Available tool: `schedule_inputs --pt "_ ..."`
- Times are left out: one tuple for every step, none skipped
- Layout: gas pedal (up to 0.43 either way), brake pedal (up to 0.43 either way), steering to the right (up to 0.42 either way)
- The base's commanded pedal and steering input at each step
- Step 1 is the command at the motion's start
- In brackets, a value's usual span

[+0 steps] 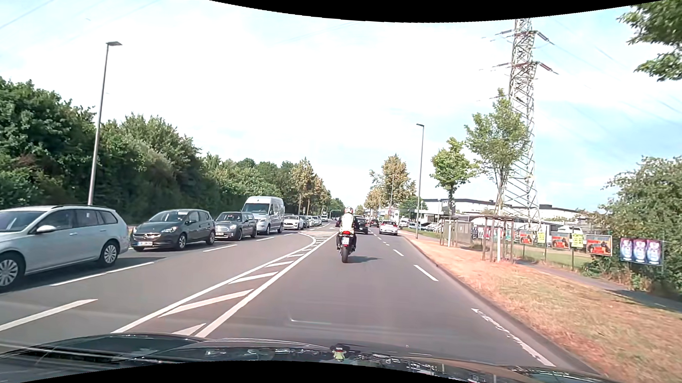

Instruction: Follow the waypoints while adhering to traffic rules and regulations

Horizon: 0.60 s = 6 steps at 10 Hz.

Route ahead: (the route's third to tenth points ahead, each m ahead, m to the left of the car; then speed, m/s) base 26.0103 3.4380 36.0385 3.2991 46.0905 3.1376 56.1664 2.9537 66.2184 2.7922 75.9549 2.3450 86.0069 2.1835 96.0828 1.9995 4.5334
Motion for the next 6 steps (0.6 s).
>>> schedule_inputs --pt "0.0 0.0 0.005" --pt "0.0 0.0 0.007" --pt "0.0 0.0 0.007" --pt "0.0 0.0 0.012" --pt "0.0 0.0 0.015" --pt "0.0 0.0 0.015"
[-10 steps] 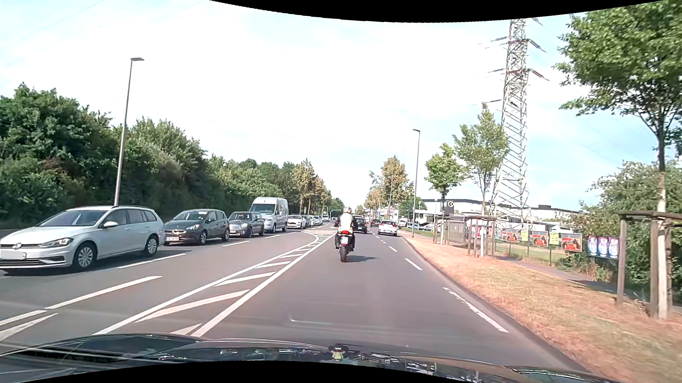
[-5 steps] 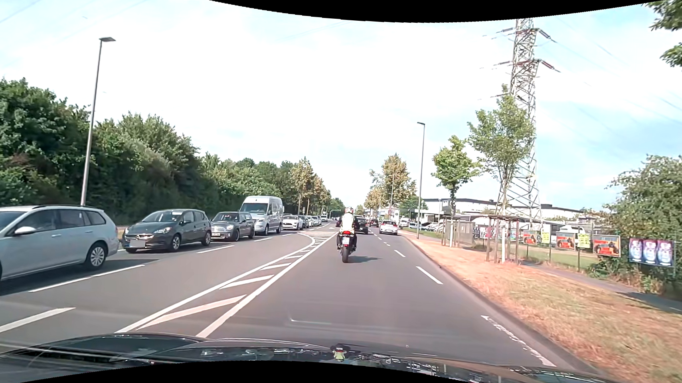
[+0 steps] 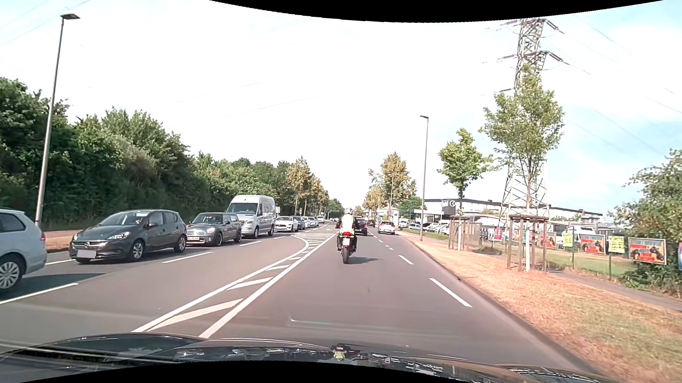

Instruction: Follow the waypoints while adhering to traffic rules and regulations

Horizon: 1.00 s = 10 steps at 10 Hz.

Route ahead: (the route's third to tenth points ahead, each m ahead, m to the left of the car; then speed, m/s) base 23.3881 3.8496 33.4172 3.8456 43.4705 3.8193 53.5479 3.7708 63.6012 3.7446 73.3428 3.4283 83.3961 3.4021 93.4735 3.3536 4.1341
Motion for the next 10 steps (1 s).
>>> schedule_inputs --pt "0.0 0.0 0.018" --pt "0.0 0.0 0.018" --pt "0.0 0.0 0.015" --pt "0.0 0.0 0.013" --pt "0.0 0.0 0.013" --pt "0.0 0.0 0.012" --pt "0.0 0.0 0.011" --pt "0.0 0.0 0.01" --pt "0.0 0.0 0.009" --pt "0.0 0.0 0.008"
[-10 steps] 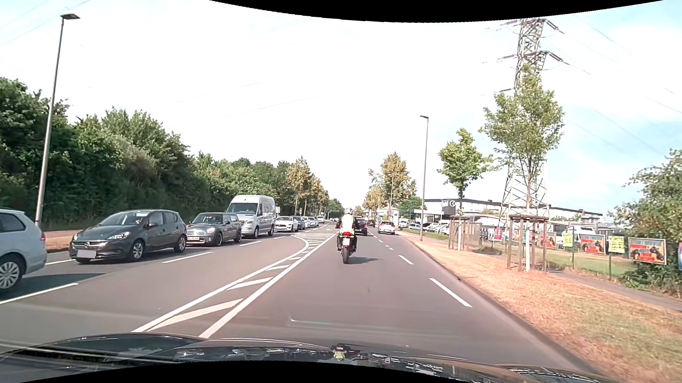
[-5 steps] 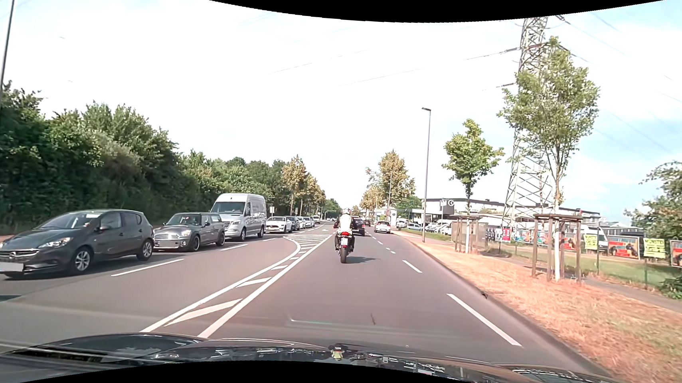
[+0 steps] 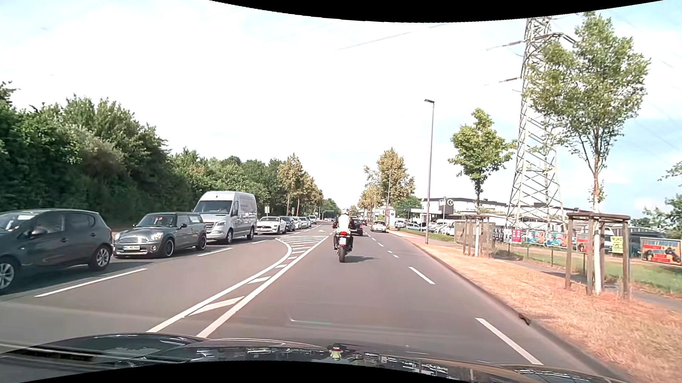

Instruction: Follow the waypoints while adhering to traffic rules and regulations

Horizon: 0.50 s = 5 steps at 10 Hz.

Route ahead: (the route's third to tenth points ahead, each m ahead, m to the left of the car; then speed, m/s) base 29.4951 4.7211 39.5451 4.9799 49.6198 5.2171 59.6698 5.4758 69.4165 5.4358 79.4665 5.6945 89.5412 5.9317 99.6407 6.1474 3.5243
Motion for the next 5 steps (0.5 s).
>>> schedule_inputs --pt "0.0 0.0 0.006" --pt "0.0 0.0 0.004" --pt "0.0 0.0 0.003" --pt "0.0 0.0 0.003" --pt "0.0 0.0 0.004"
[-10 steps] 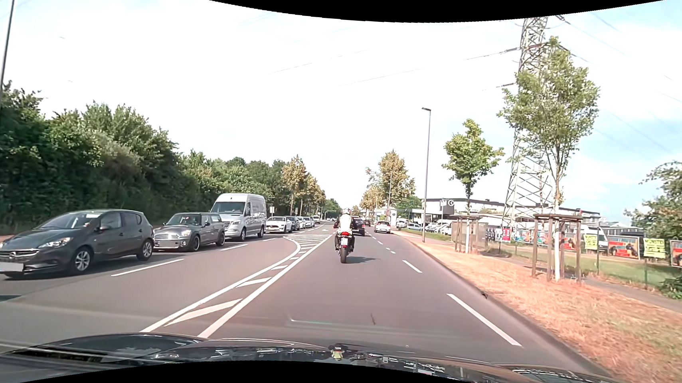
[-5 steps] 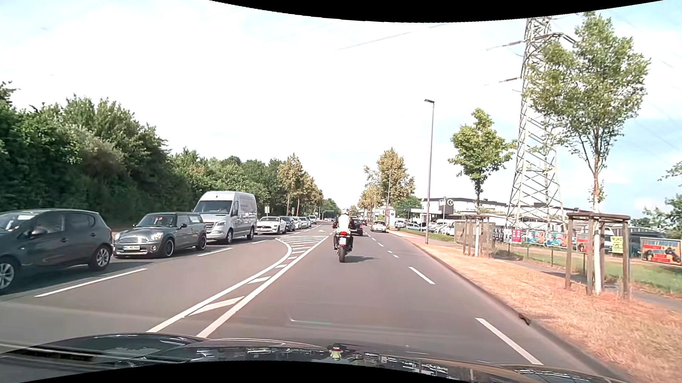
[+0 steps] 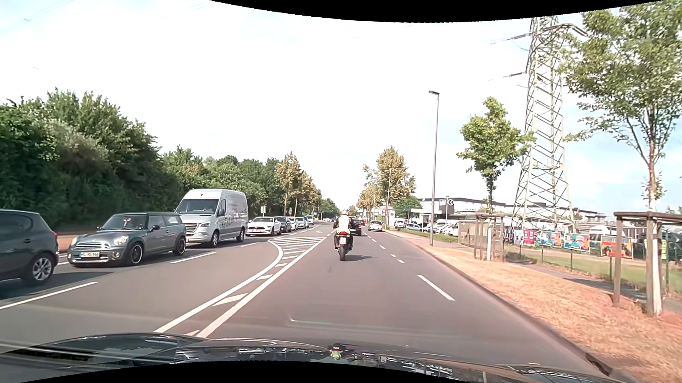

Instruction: Follow the waypoints while adhering to traffic rules and regulations

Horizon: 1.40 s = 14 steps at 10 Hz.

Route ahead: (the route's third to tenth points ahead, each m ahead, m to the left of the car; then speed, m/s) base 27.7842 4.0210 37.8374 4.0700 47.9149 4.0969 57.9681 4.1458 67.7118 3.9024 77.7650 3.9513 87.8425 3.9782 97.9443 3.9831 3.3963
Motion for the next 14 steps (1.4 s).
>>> schedule_inputs --pt "0.0 0.0 0.003" --pt "0.079 0.0 0.003" --pt "0.118 0.0 0.003" --pt "0.138 0.0 0.002" --pt "0.138 0.0 0.002" --pt "0.138 0.0 0.001" --pt "0.138 0.0 0.001" --pt "0.169 0.0 0.001" --pt "0.209 0.0 0.001" --pt "0.22 0.0 0.001" --pt "0.22 0.0 0.001" --pt "0.22 0.0 0.001" --pt "0.22 0.0 0.001" --pt "0.22 0.0 0.001"
